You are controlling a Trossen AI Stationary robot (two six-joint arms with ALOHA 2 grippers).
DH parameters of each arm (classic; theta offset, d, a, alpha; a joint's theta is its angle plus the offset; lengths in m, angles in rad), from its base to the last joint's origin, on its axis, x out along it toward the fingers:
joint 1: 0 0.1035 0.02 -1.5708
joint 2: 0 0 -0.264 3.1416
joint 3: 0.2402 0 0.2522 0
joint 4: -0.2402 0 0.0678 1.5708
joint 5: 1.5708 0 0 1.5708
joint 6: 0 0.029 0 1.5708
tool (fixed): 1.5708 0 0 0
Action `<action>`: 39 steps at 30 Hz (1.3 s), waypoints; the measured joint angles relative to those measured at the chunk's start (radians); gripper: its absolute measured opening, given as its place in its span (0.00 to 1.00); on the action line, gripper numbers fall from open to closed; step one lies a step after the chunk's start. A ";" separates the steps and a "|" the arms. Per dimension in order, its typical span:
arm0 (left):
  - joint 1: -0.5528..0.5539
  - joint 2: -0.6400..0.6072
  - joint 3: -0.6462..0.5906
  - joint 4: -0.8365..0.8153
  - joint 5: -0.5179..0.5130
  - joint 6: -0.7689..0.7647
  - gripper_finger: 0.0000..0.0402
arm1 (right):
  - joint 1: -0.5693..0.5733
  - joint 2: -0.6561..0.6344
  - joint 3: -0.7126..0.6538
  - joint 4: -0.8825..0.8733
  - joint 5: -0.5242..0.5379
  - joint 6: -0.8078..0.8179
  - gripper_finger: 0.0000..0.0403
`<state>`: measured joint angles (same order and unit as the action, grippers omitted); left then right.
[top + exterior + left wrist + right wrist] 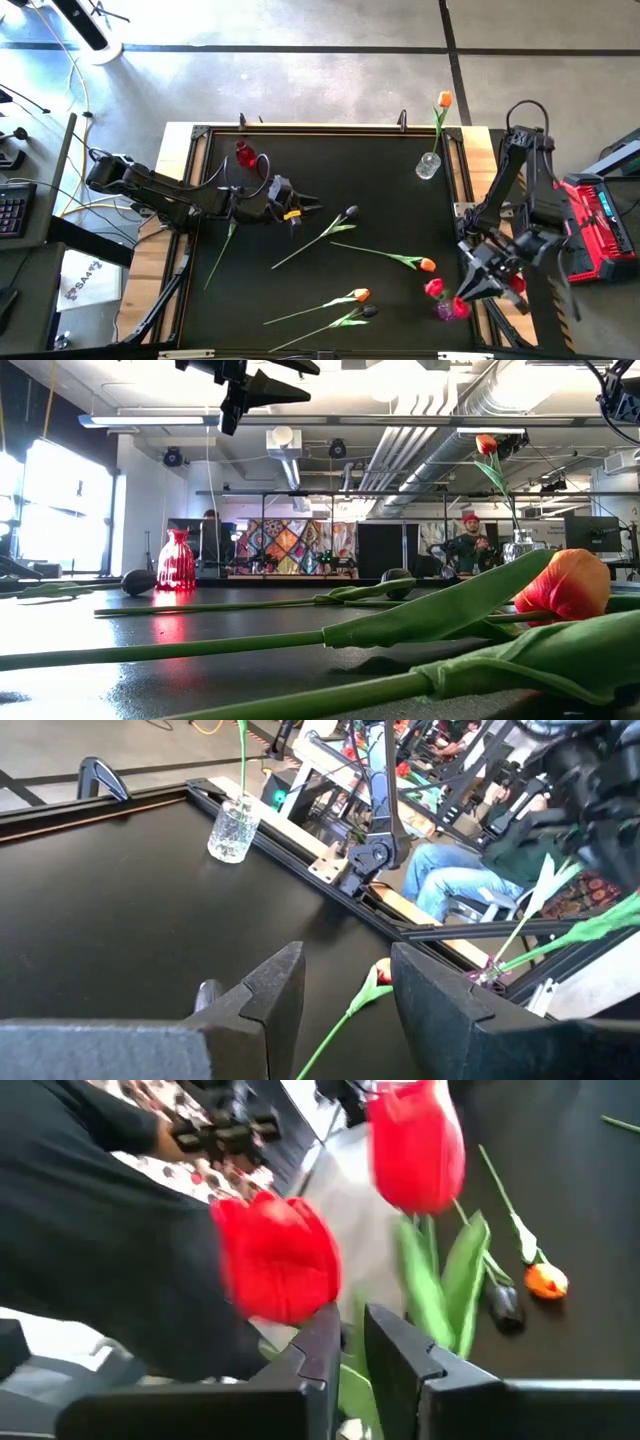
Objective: Sort flowers into vase by color
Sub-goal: Put the top orange tulip into the transparent vase
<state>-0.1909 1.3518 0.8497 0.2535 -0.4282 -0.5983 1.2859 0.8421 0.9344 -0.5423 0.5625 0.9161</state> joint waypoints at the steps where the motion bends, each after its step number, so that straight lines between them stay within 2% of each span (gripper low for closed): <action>1: 0.000 0.000 0.000 0.000 0.000 0.000 0.34 | 0.000 0.000 0.021 -0.005 -0.002 0.000 0.09; 6: 0.000 0.000 0.000 0.001 0.000 0.000 0.34 | 0.000 0.000 0.135 -0.023 0.034 -0.010 0.08; 11: 0.000 0.002 0.000 -0.006 0.018 0.000 0.34 | -0.013 0.000 0.221 -0.056 0.195 -0.069 0.08; 13: 0.000 0.012 0.000 -0.004 0.038 0.005 0.34 | -0.037 0.000 0.250 -0.104 0.247 -0.064 0.08; 17: 0.003 0.080 0.032 0.001 0.124 0.036 0.34 | -0.113 0.000 0.281 -0.131 0.280 -0.083 0.08; 21: 0.025 0.245 0.177 -0.032 0.253 0.122 0.35 | -0.188 0.006 0.308 -0.119 0.278 -0.150 0.08; 27: 0.047 0.518 0.495 -0.200 0.334 0.283 0.39 | -0.253 0.024 0.324 -0.094 0.266 -0.240 0.15; 34: 0.069 0.737 0.738 -0.271 0.391 0.425 0.48 | -0.312 0.030 0.324 -0.243 0.264 -0.035 0.26; 39: 0.074 0.846 0.799 -0.358 0.445 0.530 0.49 | -0.332 0.037 0.324 -0.314 0.259 0.049 0.27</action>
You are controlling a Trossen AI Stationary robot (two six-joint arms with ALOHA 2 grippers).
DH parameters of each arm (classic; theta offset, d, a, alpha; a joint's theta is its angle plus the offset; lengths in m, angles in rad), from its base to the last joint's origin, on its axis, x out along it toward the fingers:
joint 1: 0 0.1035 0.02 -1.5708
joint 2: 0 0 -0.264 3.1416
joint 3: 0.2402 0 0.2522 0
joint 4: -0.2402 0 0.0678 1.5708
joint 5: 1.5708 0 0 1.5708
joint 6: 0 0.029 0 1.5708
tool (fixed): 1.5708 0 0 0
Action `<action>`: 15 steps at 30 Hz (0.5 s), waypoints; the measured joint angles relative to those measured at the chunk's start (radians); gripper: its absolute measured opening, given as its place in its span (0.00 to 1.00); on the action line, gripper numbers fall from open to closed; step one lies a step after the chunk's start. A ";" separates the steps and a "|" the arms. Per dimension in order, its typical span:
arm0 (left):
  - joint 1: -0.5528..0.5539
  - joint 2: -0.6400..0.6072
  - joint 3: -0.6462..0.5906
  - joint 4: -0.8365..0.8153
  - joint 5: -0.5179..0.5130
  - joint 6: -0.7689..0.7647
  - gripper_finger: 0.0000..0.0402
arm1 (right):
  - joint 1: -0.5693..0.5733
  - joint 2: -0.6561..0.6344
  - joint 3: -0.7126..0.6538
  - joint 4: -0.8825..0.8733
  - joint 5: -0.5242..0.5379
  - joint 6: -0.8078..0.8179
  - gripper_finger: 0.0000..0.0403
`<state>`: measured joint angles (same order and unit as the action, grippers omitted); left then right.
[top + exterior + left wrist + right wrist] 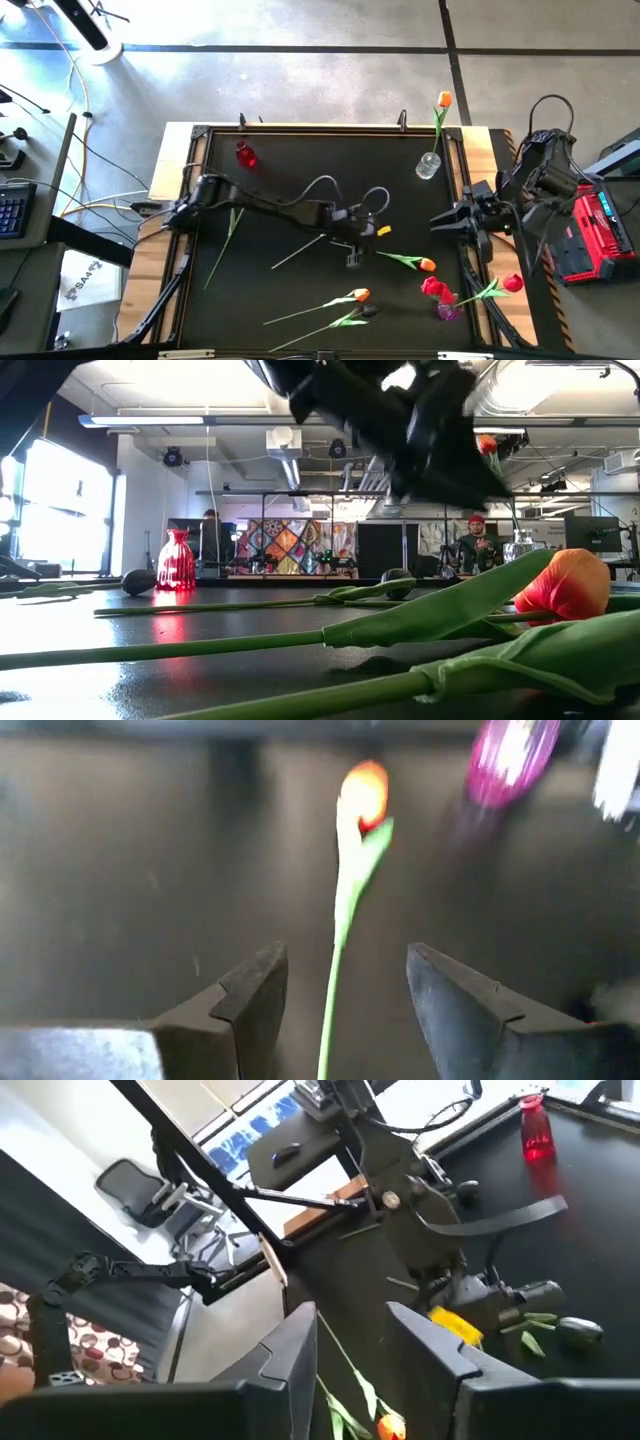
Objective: Sort flowers into vase by color
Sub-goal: Put the top orange tulip into the transparent vase
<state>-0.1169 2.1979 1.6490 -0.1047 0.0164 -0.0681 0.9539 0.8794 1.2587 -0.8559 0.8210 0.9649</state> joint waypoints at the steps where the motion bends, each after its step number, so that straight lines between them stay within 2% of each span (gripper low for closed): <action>1: 0.000 0.016 0.004 -0.013 0.004 0.008 0.49 | -0.002 0.004 0.000 -0.001 -0.009 0.003 0.27; 15: -0.001 0.132 0.009 -0.030 0.008 0.046 0.46 | -0.059 0.031 -0.001 -0.032 -0.044 0.003 0.27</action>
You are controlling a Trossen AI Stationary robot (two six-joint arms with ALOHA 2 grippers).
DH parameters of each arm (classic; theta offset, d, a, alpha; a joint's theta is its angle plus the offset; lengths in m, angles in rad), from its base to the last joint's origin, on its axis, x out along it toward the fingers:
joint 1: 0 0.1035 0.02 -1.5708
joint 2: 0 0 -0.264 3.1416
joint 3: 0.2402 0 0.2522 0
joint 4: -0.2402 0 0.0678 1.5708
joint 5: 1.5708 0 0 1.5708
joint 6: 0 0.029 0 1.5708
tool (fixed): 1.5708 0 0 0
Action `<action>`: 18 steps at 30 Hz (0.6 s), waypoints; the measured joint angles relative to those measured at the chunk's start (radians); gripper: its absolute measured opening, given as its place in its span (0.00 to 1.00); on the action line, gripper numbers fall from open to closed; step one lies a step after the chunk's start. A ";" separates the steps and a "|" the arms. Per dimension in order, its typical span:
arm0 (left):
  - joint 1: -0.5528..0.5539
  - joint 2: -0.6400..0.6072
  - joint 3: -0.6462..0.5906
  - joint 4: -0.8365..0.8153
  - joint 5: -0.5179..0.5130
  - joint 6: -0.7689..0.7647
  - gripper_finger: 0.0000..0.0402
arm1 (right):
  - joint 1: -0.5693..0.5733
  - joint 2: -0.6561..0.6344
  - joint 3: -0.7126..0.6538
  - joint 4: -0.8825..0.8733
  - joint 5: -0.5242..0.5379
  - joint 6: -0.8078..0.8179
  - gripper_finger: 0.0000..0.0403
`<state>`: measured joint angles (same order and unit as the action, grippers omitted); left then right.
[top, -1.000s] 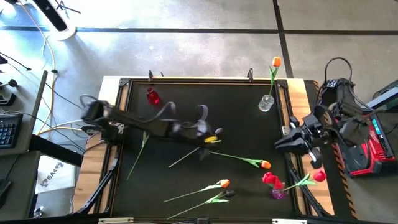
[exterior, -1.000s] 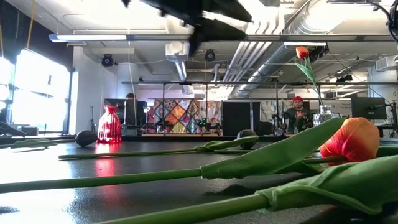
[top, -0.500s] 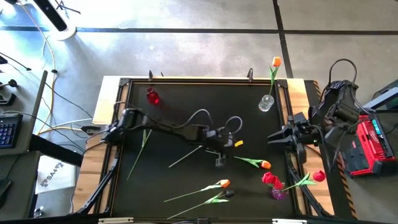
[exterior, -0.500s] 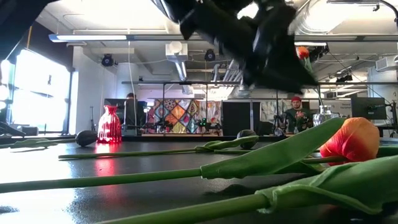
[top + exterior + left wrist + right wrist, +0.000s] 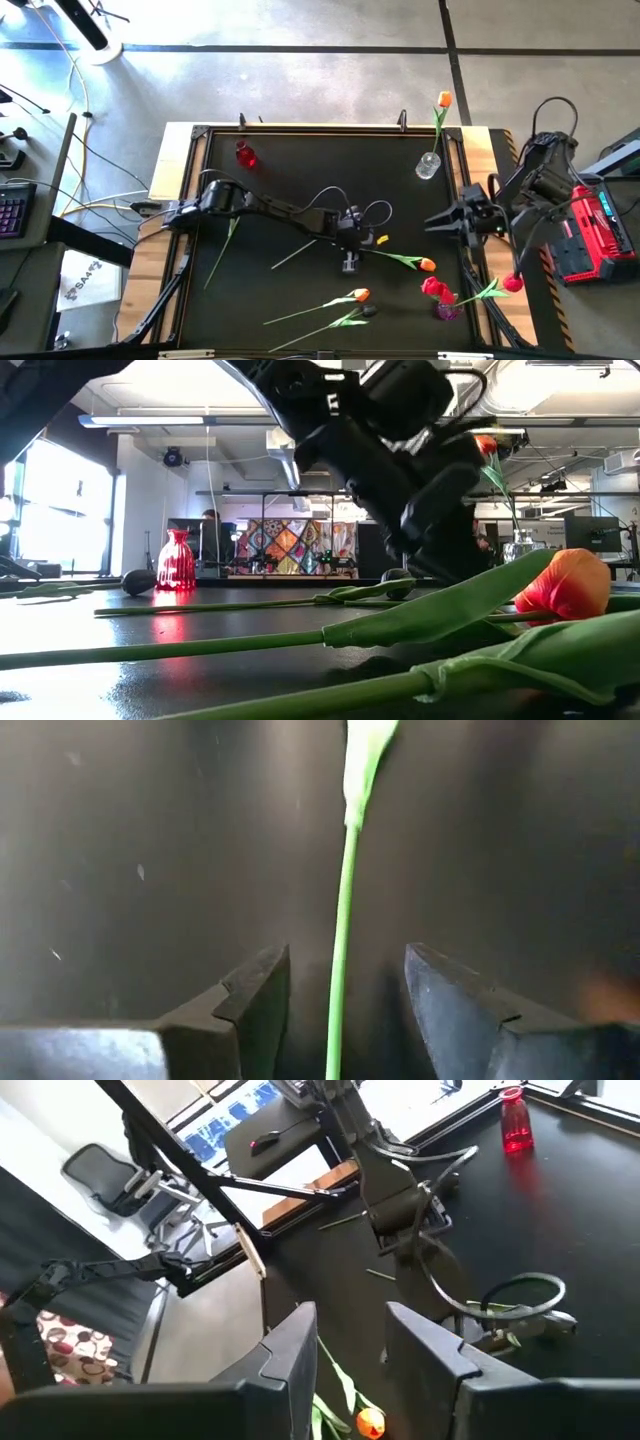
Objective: Sort flowers into vase by color
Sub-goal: Put the top orange tulip into the transparent vase
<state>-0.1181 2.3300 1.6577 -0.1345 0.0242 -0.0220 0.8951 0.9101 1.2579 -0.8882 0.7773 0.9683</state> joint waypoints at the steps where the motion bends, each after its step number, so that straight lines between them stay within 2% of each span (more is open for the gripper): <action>1: 0.000 0.004 0.000 -0.009 0.000 -0.001 0.45 | -0.007 0.000 0.000 0.000 -0.001 0.000 0.27; 18: 0.009 0.019 0.004 -0.074 0.017 -0.032 0.17 | -0.093 0.032 0.000 0.003 -0.080 0.002 0.27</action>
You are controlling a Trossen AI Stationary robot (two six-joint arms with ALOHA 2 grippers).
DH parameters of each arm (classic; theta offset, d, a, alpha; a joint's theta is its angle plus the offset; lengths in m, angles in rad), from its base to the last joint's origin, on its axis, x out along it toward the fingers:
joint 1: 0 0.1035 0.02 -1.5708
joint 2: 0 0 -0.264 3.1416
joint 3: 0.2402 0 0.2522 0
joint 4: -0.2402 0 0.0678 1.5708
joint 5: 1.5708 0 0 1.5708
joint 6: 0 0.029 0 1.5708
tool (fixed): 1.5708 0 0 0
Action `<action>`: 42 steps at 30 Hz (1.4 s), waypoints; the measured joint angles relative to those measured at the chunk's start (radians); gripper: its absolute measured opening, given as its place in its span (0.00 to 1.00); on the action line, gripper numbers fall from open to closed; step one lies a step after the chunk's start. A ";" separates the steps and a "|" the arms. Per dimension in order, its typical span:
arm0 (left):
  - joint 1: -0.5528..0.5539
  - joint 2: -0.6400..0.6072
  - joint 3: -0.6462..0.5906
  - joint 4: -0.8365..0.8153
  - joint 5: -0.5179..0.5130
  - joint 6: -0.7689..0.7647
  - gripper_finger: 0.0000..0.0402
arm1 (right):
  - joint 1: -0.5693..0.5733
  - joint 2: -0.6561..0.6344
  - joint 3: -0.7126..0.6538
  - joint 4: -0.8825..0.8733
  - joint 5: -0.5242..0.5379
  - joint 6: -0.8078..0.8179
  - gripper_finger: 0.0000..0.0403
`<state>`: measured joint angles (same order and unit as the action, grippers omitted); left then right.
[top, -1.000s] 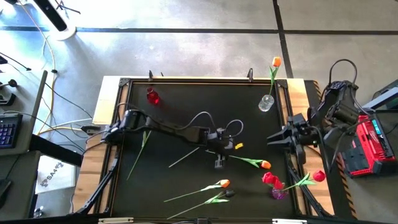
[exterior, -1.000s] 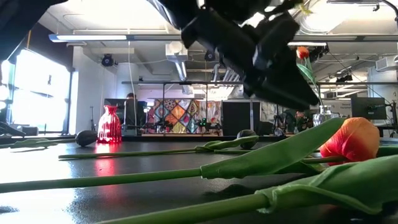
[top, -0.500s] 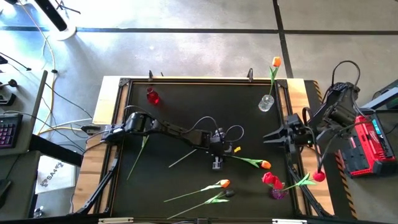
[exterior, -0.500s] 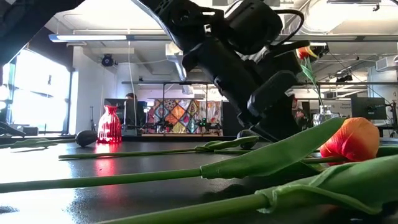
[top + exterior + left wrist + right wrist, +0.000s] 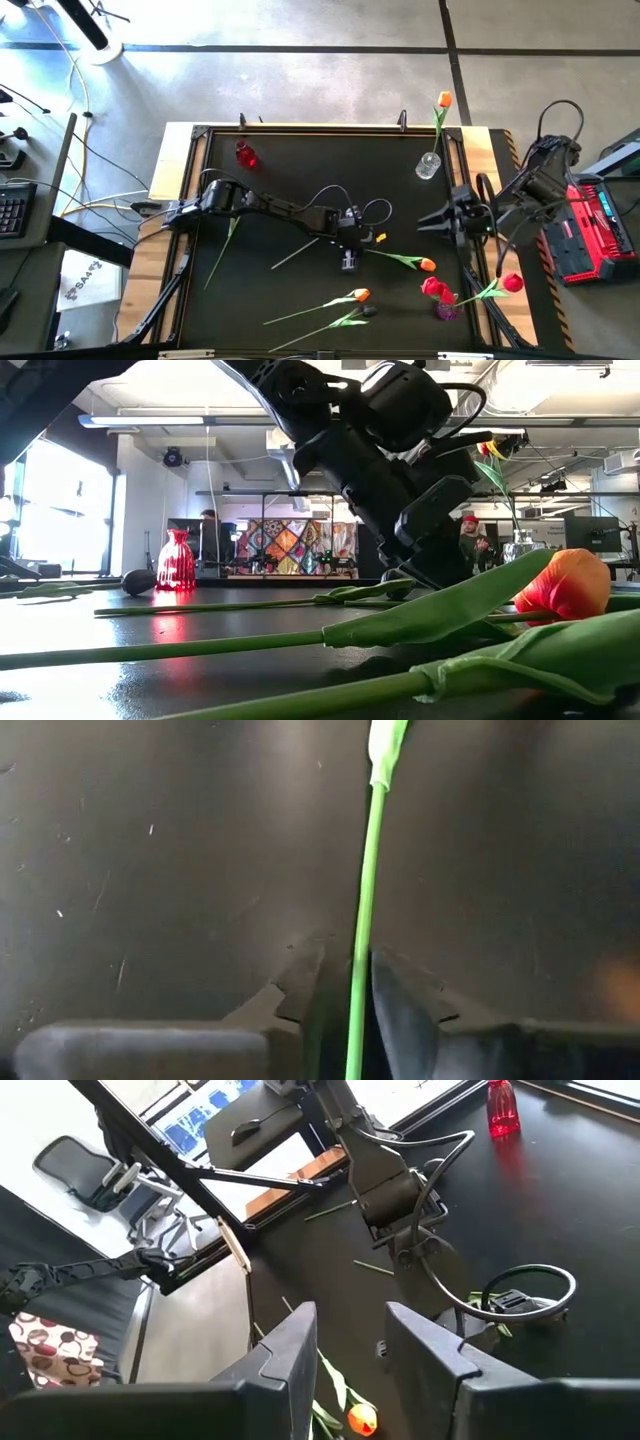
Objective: Sort flowers into vase by color
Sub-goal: Put the top orange tulip into the transparent vase
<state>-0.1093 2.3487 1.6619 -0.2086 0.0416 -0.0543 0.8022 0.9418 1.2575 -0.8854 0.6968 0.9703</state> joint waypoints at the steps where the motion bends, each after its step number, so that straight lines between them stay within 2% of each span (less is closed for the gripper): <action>1: 0.000 0.000 0.000 -0.001 -0.003 -0.010 0.14 | -0.003 0.001 0.000 0.004 -0.001 0.000 0.27; 6: 0.011 -0.005 -0.003 -0.006 0.005 -0.083 0.02 | -0.011 0.001 0.000 0.037 -0.001 0.000 0.27; 14: 0.052 -0.040 -0.009 -0.021 0.008 -0.206 0.00 | -0.011 0.001 0.000 0.037 0.035 0.074 0.27; 22: 0.093 -0.132 -0.008 -0.002 0.015 -0.224 0.00 | -0.010 0.001 0.000 0.040 0.090 0.153 0.27; 31: 0.139 -0.284 -0.006 0.024 -0.013 -0.259 0.00 | -0.011 -0.006 0.000 0.034 0.350 0.310 0.27; 38: 0.207 -0.404 -0.006 0.047 -0.066 -0.304 0.00 | -0.010 -0.014 0.000 0.029 0.451 0.339 0.27; 42: 0.239 -0.470 -0.006 0.114 -0.053 -0.313 0.00 | -0.012 -0.006 0.000 0.029 0.552 0.373 0.27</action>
<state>0.1295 1.8785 1.6562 -0.0942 -0.0116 -0.3675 0.7899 0.9359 1.2572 -0.8566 1.2489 1.3437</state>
